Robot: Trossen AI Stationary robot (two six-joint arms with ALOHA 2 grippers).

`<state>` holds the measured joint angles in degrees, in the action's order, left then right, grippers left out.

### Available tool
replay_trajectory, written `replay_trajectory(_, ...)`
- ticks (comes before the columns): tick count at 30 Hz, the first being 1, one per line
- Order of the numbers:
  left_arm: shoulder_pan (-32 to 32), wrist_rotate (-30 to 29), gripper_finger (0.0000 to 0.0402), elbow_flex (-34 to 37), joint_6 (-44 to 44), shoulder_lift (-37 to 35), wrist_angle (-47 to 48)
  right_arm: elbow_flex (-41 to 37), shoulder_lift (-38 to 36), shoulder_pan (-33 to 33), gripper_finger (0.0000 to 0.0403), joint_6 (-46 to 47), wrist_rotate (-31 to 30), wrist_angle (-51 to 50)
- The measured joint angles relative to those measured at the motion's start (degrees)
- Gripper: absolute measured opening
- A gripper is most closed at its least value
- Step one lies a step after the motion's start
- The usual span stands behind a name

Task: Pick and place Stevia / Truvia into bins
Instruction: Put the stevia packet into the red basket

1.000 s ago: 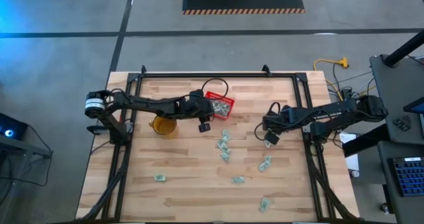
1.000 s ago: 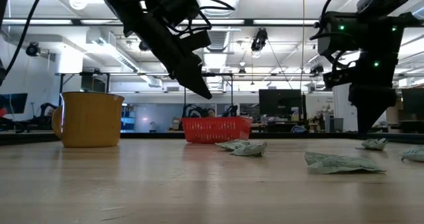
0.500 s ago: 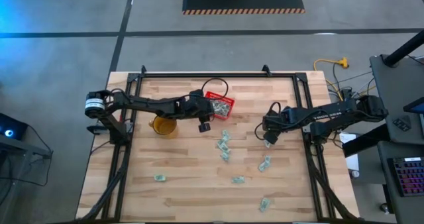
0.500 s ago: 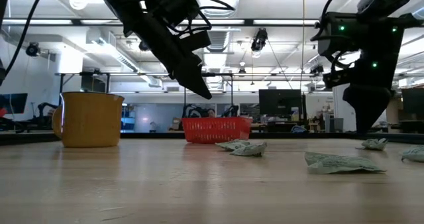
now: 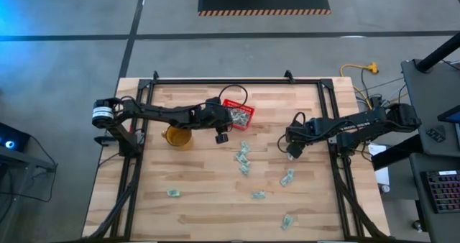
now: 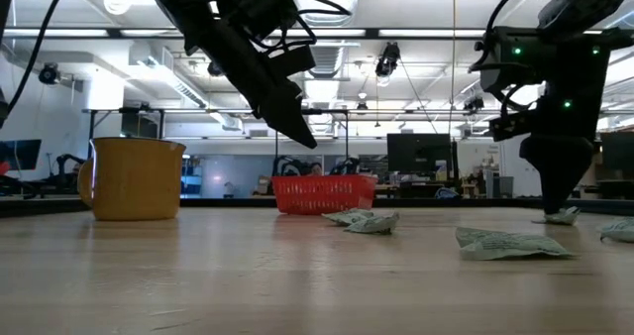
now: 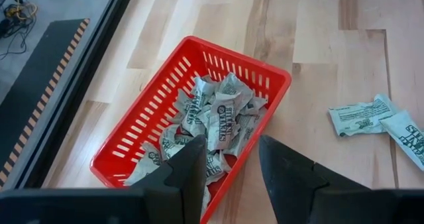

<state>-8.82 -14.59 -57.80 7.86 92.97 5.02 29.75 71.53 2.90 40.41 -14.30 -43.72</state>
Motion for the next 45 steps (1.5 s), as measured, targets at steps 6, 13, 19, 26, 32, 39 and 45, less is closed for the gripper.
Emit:
replay_trajectory(6, 0.0, 0.0, 0.0123, 0.0, 0.0, 0.0, 0.0, -0.9, 0.0, 0.0, 0.0143, 0.0, 2.1, 2.4)
replay_trajectory(13, 0.0, 0.0, 0.0123, 0.0, 0.0, 0.0, 0.0, -1.0, 0.0, 0.0, 0.0110, -0.5, 2.6, 2.5)
replay_trajectory(19, 0.0, 0.0, 0.0123, 0.0, 0.0, 0.0, 0.0, -0.6, 0.0, 0.0, 0.0073, -2.3, 2.8, 2.4)
replay_trajectory(26, 0.0, 0.0, 0.0123, 0.0, 0.0, 0.0, 0.0, 1.6, 0.0, 0.0, 0.0046, -7.1, 2.3, 3.8)
replay_trajectory(32, 0.0, -0.1, 0.0123, 0.0, 0.0, 0.0, 0.0, 1.7, 0.0, 0.0, 0.0038, -16.9, 2.3, 11.9)
replay_trajectory(39, 0.7, -0.3, 0.0123, 0.0, -0.2, -0.2, 3.4, 1.7, 0.0, 0.0, 0.0038, -32.0, 1.9, 31.4)
replay_trajectory(45, 2.6, -0.2, 0.0123, 0.1, -2.4, -2.3, 10.8, 1.6, 0.2, 0.0, 0.0038, -43.0, 0.7, 50.3)
